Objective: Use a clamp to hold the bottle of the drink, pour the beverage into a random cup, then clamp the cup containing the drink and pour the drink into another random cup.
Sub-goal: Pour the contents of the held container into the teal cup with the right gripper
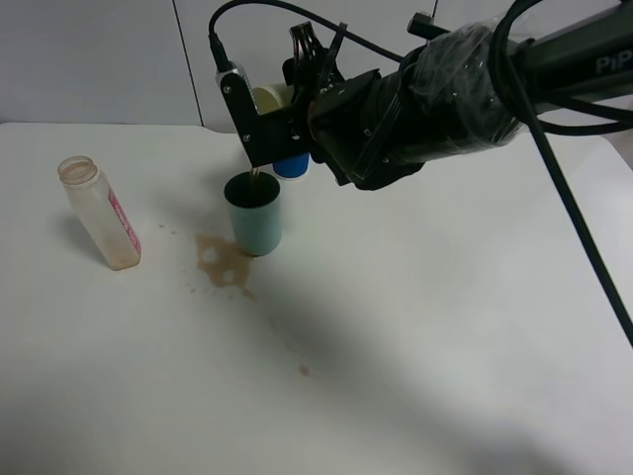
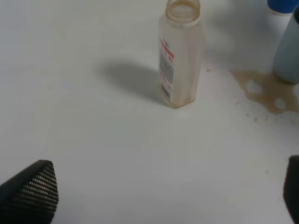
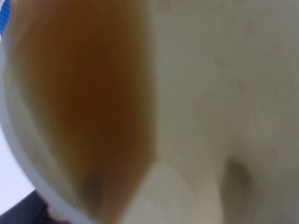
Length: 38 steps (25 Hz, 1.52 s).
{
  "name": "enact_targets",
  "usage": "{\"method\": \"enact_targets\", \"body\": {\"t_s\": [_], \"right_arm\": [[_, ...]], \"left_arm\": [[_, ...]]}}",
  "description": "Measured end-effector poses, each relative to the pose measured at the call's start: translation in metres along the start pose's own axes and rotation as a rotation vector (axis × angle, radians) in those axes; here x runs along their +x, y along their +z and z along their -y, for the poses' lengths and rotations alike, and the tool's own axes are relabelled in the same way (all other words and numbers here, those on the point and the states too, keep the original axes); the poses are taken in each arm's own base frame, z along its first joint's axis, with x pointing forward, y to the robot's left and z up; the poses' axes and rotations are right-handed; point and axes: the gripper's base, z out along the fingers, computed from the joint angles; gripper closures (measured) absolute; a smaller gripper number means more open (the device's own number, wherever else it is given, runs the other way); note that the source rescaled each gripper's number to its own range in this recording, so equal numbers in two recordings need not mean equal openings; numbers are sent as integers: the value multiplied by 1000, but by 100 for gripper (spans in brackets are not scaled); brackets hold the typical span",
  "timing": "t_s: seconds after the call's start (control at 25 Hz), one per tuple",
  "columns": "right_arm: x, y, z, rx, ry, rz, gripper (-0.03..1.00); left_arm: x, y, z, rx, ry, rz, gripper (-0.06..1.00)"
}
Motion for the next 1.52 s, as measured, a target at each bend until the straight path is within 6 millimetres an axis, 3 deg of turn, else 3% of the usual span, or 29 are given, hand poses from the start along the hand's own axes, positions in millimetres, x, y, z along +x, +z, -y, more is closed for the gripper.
{"method": "enact_targets", "body": {"t_s": [0.84, 1.52], "right_arm": [[-2, -1, 0, 1, -106, 4, 97], [-15, -7, -2, 6, -366, 54, 97]], "left_arm": [[0, 0, 0, 0, 0, 0, 2], [0, 0, 0, 0, 0, 0, 2]]}}
